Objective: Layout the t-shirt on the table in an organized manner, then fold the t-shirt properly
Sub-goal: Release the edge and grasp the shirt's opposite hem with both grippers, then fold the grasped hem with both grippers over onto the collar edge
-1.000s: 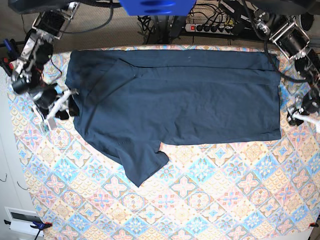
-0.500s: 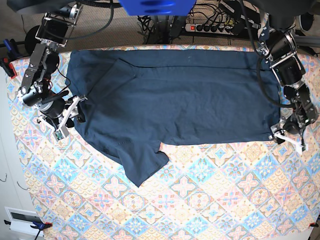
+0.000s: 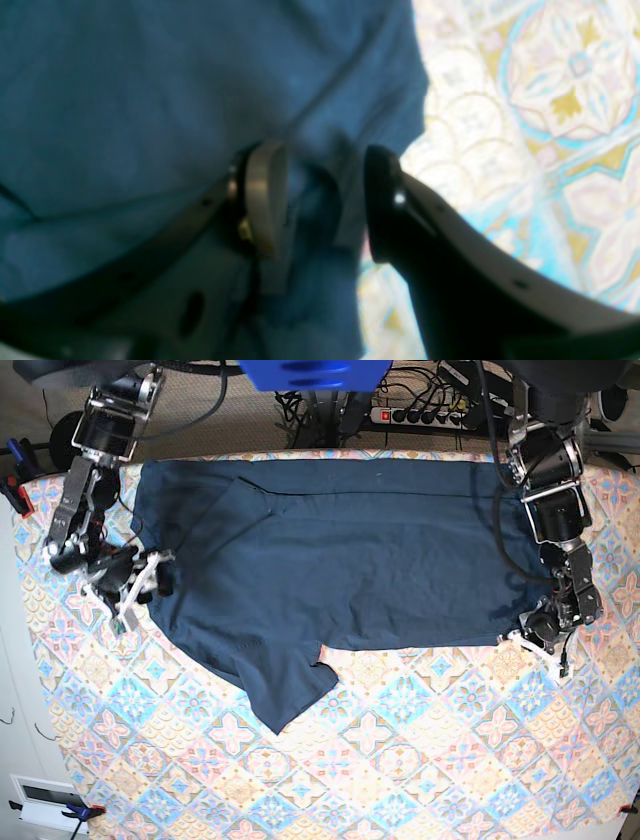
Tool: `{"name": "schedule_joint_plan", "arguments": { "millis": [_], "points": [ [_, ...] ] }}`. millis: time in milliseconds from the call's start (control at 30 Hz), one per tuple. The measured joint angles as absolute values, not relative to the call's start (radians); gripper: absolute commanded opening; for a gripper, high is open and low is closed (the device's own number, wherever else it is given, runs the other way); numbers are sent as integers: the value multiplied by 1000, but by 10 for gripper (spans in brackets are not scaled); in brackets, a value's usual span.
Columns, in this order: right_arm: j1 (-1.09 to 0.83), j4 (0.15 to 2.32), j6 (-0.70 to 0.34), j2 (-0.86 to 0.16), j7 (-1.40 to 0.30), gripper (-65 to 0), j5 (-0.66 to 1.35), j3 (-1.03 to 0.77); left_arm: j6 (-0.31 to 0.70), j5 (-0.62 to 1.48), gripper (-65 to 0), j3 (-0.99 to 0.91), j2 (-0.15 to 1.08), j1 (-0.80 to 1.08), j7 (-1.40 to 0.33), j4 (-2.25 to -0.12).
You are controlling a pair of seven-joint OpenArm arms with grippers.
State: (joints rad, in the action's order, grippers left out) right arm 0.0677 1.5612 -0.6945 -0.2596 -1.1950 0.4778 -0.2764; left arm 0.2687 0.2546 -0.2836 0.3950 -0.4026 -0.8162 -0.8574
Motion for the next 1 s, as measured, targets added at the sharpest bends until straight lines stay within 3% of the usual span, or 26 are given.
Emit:
{"name": "schedule_joint_plan", "arguments": {
  "millis": [133, 467, 1000],
  "points": [
    [223, 1489, -696, -307, -1132, -404, 495, -147, 274, 253, -650, -324, 387, -327, -867, -997],
    [414, 1180, -696, -311, -925, -400, 262, 131, 270, 342, -650, -412, 385, -203, -972, -1259],
    [544, 850, -698, -317, -715, -403, 182, 264, 277, 397, -650, -490, 388, -104, -980, -1359]
  ]
}}
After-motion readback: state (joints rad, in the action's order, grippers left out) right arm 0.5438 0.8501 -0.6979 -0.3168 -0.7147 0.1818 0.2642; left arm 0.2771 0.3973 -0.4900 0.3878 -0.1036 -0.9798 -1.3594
